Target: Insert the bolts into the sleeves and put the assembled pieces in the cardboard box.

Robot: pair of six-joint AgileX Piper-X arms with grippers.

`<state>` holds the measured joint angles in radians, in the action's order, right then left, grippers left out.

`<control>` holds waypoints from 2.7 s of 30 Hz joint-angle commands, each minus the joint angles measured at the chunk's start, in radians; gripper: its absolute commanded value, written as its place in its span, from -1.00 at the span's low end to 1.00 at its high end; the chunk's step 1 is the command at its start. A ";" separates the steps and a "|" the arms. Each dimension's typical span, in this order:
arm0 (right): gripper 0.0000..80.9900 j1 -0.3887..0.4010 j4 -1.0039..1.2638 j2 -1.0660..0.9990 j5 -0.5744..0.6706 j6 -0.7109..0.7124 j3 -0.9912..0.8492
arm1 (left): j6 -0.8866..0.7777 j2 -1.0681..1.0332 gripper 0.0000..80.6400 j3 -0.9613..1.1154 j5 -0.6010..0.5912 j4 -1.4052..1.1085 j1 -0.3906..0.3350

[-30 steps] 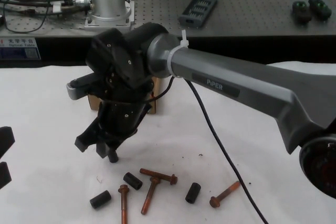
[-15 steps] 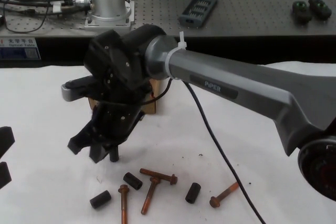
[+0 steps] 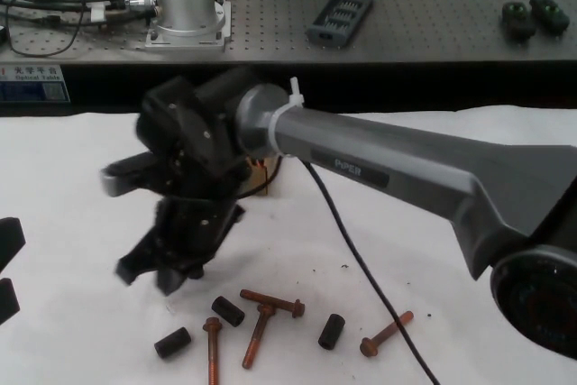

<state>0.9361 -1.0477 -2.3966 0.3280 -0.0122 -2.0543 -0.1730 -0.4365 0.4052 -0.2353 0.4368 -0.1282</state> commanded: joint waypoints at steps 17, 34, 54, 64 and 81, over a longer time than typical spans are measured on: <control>-0.87 -0.153 -0.034 0.028 -0.176 0.028 -0.011 | -0.009 0.007 -0.30 0.004 0.005 -0.005 0.004; -0.87 -0.215 0.016 0.091 -0.180 0.237 -0.011 | -0.009 0.007 -0.30 0.004 -0.013 -0.005 0.004; -0.37 -0.340 0.167 0.065 -0.273 0.310 -0.011 | -0.009 0.007 -0.30 0.004 -0.018 -0.005 0.004; -0.37 -0.351 0.182 0.011 -0.274 0.312 -0.011 | -0.009 0.007 -0.30 0.004 -0.056 -0.005 0.004; -0.37 -0.387 0.188 -0.013 -0.289 0.319 -0.011 | -0.009 0.007 -0.30 0.004 -0.069 -0.005 0.004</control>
<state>0.5569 -0.8386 -2.4006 0.0264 0.3005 -2.0553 -0.1730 -0.4365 0.4052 -0.2961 0.4368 -0.1282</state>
